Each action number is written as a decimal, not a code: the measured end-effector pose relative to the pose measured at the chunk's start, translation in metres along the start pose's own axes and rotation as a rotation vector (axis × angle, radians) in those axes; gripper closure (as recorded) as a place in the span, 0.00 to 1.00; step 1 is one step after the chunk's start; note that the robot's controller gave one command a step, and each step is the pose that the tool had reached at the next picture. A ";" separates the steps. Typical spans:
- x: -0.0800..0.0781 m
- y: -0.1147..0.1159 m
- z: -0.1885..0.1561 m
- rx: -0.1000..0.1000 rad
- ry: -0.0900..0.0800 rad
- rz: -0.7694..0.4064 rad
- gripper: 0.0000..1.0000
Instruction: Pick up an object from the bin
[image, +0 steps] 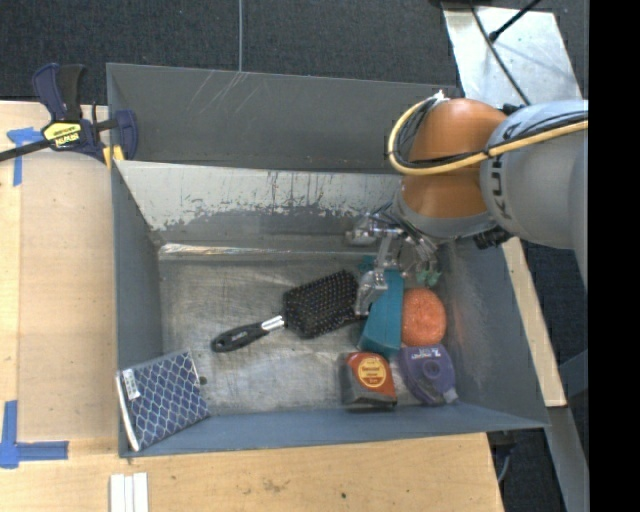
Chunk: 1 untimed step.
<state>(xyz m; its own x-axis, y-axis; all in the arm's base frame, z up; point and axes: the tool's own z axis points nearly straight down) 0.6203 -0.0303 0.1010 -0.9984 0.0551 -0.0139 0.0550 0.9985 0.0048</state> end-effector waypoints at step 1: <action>-0.003 0.007 0.015 0.004 0.002 0.009 0.00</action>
Offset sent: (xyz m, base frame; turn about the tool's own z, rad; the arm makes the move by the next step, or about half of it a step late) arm -0.0251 0.0441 -0.0010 0.4122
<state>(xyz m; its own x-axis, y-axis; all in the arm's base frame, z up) 0.6240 -0.0234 0.0863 -0.9979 0.0642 -0.0122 0.0642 0.9979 0.0005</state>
